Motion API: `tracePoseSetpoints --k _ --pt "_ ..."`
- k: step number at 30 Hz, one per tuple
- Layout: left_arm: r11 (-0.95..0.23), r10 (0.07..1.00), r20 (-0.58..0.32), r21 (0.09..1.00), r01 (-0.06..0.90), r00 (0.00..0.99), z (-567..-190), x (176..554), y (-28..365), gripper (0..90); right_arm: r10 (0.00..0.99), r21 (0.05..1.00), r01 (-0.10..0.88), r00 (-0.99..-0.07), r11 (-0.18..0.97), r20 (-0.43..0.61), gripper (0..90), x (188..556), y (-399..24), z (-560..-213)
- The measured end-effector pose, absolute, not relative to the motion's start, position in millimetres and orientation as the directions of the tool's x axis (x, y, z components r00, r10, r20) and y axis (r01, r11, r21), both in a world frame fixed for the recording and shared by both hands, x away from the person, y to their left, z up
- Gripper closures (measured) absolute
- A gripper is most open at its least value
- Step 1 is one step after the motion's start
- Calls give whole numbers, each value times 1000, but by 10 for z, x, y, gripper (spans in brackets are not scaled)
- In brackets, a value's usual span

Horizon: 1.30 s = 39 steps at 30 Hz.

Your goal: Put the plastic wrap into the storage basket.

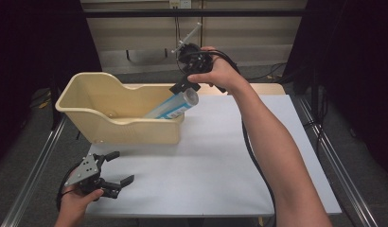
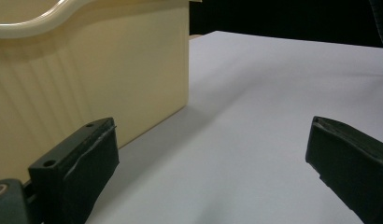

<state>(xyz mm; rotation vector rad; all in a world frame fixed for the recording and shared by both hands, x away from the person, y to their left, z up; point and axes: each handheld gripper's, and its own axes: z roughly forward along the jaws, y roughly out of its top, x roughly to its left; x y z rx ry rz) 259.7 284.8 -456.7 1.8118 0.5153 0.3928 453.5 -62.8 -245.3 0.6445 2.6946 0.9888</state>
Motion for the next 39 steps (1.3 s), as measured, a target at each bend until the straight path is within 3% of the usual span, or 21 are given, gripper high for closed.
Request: tracePoseSetpoints --k 8,11,39 --pt "-249 526 4 957 150 851 -4568 2602 2826 24 493 738 352 -869 575 30 23 4395 -943 -2491" --pt "-243 517 -2 958 149 856 -4570 2605 2818 24 515 730 334 -857 596 -29 32 4343 -1030 -2531" --pt "-239 526 -1 960 148 851 -4583 2616 2776 24 616 822 366 -788 436 24 22 3907 -1848 -2886"
